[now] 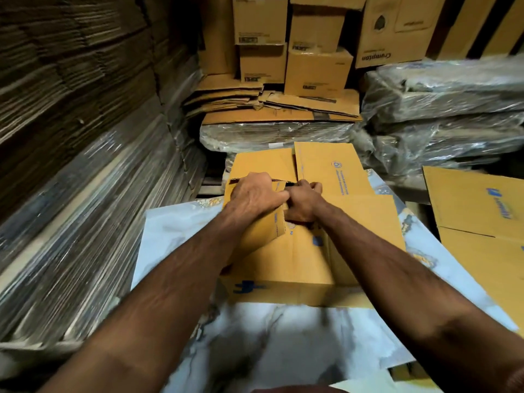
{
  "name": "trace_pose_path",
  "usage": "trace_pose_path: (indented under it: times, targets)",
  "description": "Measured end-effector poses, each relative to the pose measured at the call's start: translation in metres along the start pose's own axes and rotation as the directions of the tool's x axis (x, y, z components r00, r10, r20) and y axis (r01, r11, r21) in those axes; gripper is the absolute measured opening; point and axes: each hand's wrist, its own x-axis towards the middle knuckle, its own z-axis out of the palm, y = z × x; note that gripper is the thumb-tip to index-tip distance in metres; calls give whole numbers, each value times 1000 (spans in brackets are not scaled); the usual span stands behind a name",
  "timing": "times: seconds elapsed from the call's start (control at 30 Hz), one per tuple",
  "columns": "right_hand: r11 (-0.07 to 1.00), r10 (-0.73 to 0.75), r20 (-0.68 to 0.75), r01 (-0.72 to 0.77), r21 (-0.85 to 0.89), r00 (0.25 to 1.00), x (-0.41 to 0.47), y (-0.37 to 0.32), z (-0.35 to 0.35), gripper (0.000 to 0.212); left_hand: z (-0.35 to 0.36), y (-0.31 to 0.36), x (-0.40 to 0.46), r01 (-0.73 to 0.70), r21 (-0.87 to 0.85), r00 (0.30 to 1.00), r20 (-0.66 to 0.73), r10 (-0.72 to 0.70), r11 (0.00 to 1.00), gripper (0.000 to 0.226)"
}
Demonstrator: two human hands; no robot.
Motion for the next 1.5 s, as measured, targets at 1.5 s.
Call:
trace_pose_path:
  times: [1.5]
  targets:
    - [990, -124, -597, 58, -128, 793, -255, -75, 66, 32, 16, -56, -99, -111, -360, 804, 515, 297, 926, 55]
